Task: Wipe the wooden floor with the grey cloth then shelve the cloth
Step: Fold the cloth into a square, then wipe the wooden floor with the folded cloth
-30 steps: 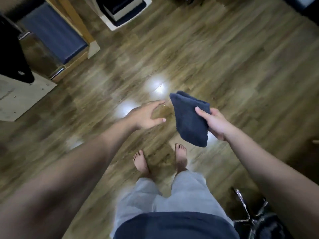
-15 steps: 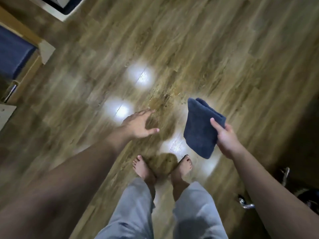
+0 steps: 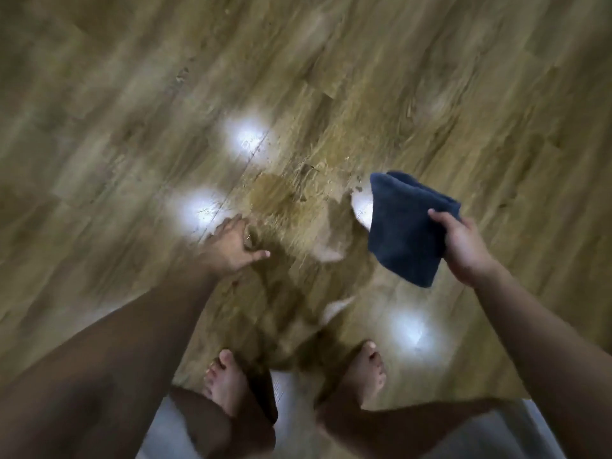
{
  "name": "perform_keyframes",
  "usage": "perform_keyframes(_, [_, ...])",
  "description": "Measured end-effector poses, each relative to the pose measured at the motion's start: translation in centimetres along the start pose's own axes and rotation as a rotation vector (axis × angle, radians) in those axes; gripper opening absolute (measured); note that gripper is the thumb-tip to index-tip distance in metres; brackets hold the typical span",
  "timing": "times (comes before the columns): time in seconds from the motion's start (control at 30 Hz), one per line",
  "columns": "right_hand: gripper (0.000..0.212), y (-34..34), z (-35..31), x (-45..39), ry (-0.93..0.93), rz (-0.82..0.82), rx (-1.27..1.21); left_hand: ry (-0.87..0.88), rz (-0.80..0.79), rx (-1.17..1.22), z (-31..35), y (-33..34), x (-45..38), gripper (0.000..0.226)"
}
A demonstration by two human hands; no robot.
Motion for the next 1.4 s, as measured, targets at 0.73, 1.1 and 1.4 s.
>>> perform_keyframes(0.73, [0.108, 11.1, 16.3, -12.6, -0.337, 0.099, 1.148, -0.362, 0.745, 0.013, -10.0, 6.4, -9.5, 0.072])
perform_keyframes(1.1, [0.129, 19.1, 20.1, -10.8, -0.533, 0.059, 1.254, -0.367, 0.754, -0.017, -10.1, 6.6, -9.6, 0.074])
perform_keyframes(1.4, [0.107, 17.9, 24.1, -5.9, -0.89, -0.176, 1.556, -0.337, 0.834, 0.018, -10.9, 7.1, -10.0, 0.073])
Point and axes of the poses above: each hand's wrist, its own x-axis away from the middle knuckle, its own y-axis out of the palm, z = x × y, the point moved 8 cm from there along -x, towards the middle knuckle, and after that the axes turned 2 degrees about -y, right-handed, at the moved point
